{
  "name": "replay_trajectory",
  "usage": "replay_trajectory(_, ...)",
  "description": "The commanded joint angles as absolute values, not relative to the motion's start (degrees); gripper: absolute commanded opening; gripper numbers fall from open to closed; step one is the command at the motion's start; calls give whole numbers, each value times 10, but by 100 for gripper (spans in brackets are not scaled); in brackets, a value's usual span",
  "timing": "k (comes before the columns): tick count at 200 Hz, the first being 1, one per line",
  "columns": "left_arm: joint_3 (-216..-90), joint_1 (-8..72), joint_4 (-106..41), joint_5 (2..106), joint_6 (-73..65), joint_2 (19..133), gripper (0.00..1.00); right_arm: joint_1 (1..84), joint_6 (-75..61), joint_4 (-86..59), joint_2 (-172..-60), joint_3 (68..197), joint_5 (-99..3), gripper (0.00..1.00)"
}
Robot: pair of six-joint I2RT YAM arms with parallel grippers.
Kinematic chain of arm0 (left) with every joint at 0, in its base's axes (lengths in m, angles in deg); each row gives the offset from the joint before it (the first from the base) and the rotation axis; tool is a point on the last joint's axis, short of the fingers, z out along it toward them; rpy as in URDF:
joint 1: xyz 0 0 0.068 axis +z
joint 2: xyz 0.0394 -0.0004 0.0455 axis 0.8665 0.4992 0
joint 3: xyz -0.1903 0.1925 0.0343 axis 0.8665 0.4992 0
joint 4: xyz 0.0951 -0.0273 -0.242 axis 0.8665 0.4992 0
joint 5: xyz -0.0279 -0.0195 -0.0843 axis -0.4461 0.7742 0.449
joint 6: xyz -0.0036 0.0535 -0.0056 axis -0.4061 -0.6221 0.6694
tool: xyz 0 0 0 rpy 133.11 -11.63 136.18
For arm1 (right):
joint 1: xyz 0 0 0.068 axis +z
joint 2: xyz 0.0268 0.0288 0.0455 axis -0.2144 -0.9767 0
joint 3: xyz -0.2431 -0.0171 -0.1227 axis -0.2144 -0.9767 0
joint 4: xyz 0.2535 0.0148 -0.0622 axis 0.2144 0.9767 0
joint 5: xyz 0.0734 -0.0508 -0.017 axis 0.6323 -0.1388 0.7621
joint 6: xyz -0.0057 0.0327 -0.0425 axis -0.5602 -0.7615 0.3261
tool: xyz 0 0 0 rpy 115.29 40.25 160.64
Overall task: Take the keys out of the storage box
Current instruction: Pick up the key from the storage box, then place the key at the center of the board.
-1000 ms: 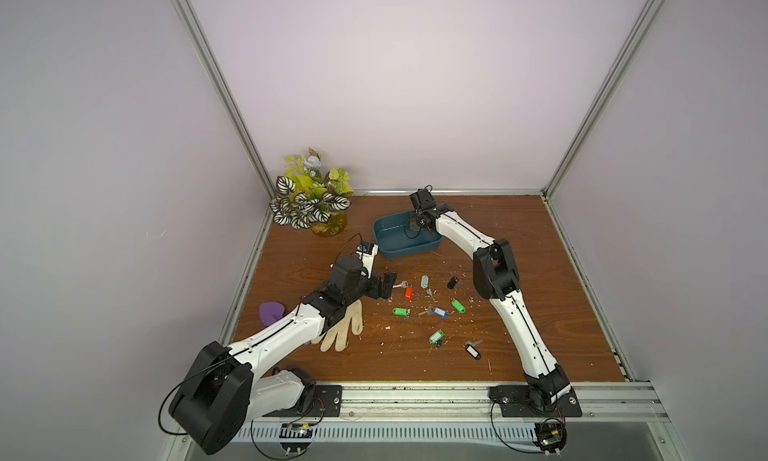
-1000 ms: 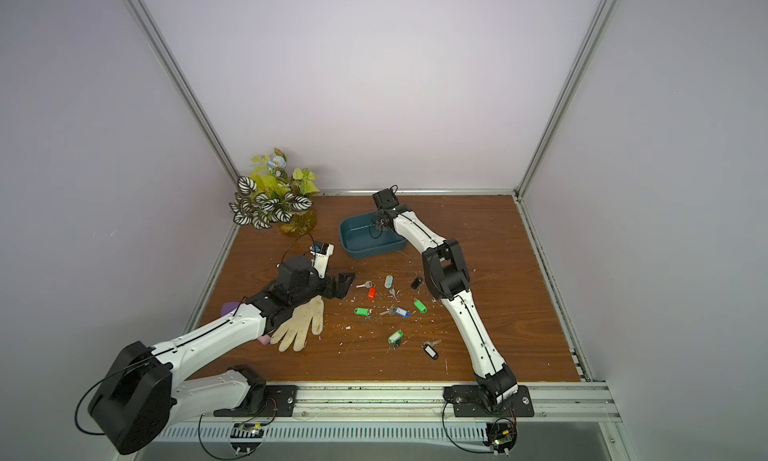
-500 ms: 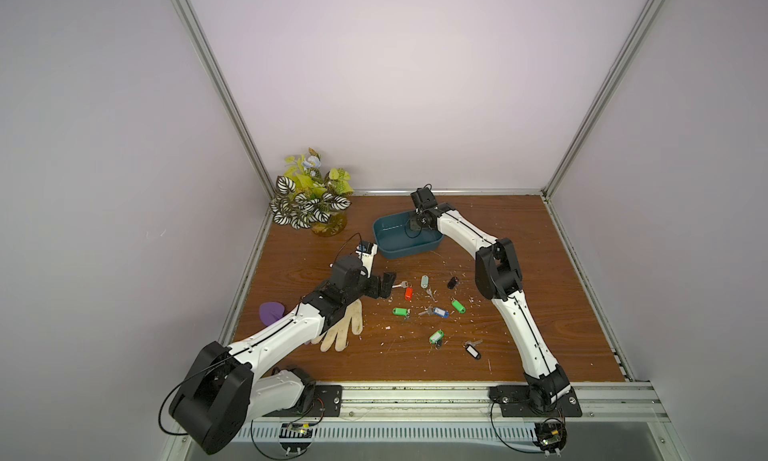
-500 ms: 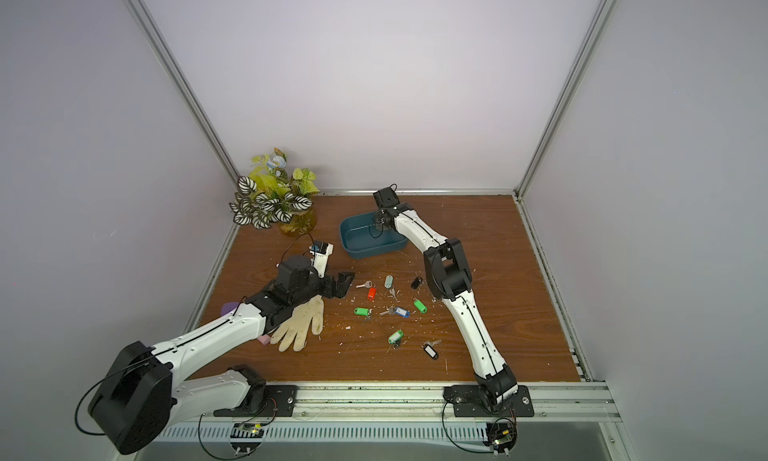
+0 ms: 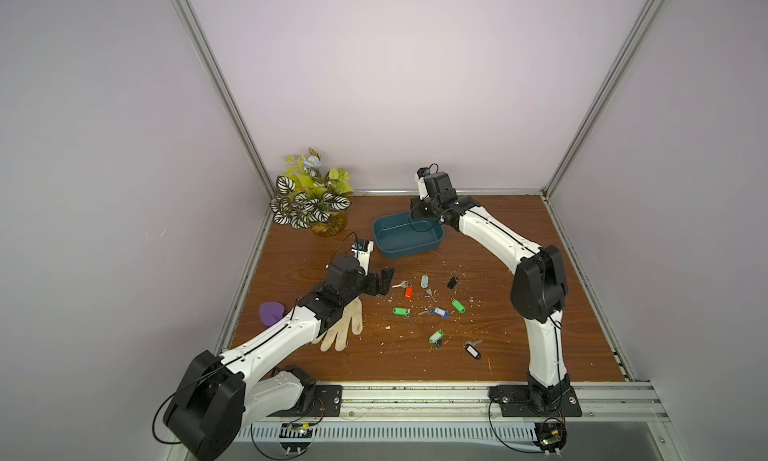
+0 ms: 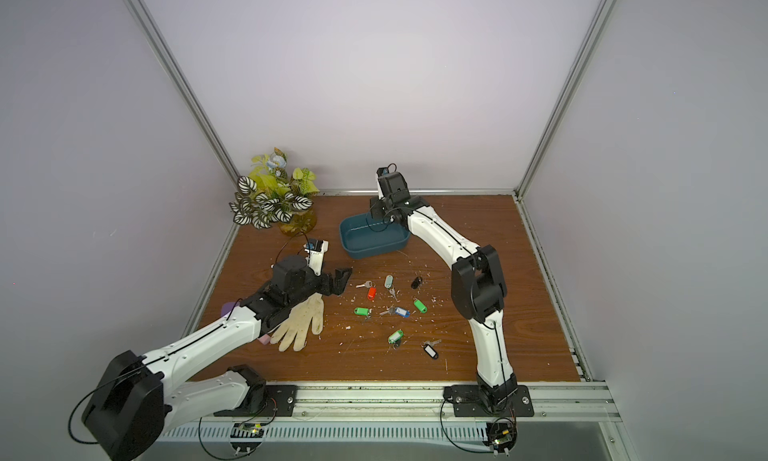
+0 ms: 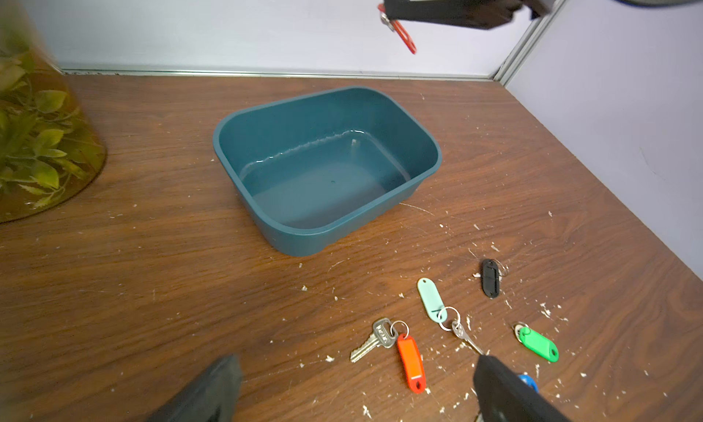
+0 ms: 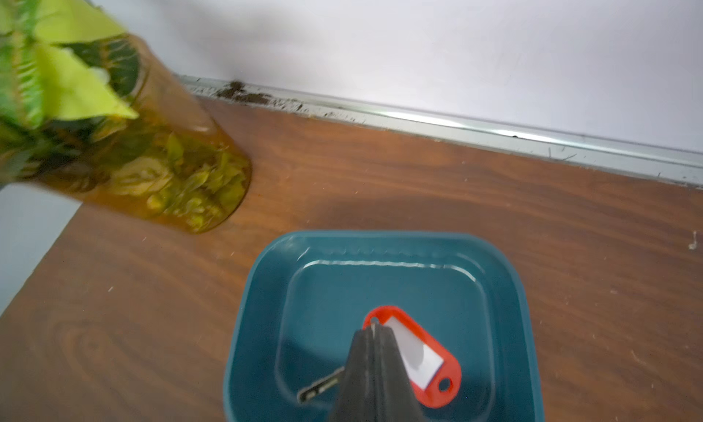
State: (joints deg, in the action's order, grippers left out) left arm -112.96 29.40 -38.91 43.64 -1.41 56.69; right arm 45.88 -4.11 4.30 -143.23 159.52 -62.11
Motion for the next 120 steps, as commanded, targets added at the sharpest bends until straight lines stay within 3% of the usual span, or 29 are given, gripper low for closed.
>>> replay_trajectory(1,-1126,304,-395,397,16,548,100,487,-19,-61,-1323,1450,-531,0)
replay_trajectory(30,-1111,336,-396,384,68,532,100,552,0,-169,-1195,1227,-468,0)
replay_trajectory(59,-1080,380,-408,396,114,512,100,635,4,-198,-1124,1089,-451,0)
replay_trajectory(120,-1065,385,-405,400,129,501,100,757,9,-154,-1110,992,-412,0)
